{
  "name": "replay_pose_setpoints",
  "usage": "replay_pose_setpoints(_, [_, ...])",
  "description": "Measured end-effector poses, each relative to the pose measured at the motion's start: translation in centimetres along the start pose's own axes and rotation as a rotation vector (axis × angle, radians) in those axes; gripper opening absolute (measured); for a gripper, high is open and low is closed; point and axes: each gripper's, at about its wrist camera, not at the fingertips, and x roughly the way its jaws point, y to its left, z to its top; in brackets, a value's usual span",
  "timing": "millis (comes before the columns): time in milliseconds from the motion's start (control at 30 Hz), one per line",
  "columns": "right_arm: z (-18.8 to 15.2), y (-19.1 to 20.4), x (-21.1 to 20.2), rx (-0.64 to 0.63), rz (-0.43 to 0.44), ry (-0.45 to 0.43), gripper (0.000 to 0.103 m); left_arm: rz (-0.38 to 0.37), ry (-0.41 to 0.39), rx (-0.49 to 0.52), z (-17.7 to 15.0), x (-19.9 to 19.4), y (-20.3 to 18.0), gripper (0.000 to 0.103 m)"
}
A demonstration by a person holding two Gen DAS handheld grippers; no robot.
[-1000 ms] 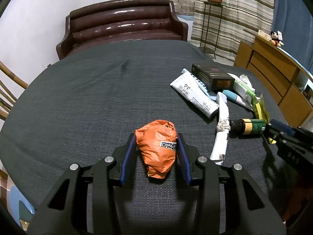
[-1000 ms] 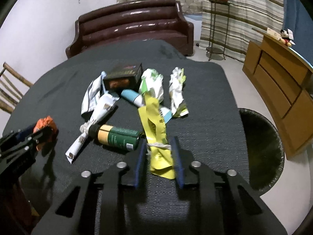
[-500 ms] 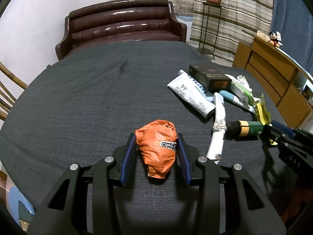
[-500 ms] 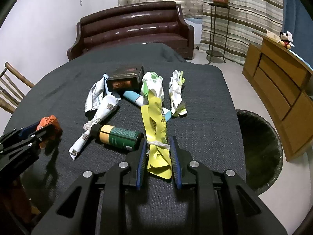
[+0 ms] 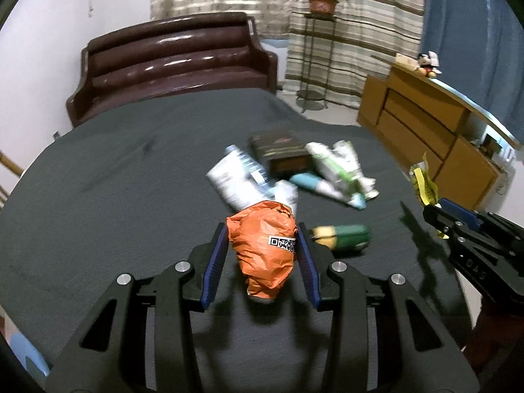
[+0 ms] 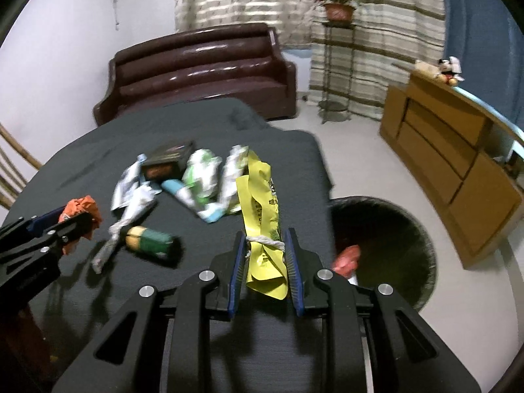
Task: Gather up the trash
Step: 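Carry both items over the bin and open both grippers to drop them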
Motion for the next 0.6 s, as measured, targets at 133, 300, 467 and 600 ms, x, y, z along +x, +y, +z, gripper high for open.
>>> replay_pose_setpoints(133, [0.4,-2.9,-0.2,0.031,-0.059,-0.020,0.025,-0.041,-0.024,0.040,1.1,0.3,-3.0,0.040])
replay_pose_setpoints(300, [0.8,-6.5,0.0,0.065,-0.127,-0.037,0.025,-0.098,-0.048,0.090,2.5,1.2,-7.2,0.040])
replay_pose_setpoints(467, [1.5,-9.8,0.6,0.101,-0.173,-0.050,0.025,-0.151,-0.056,0.139,3.6,2.8,-11.8,0.040])
replay_pose_setpoints(600, [1.5,-11.7,0.9,0.118,-0.194,-0.059,0.025,-0.172,-0.049,0.177,4.1,4.4,-14.9,0.040])
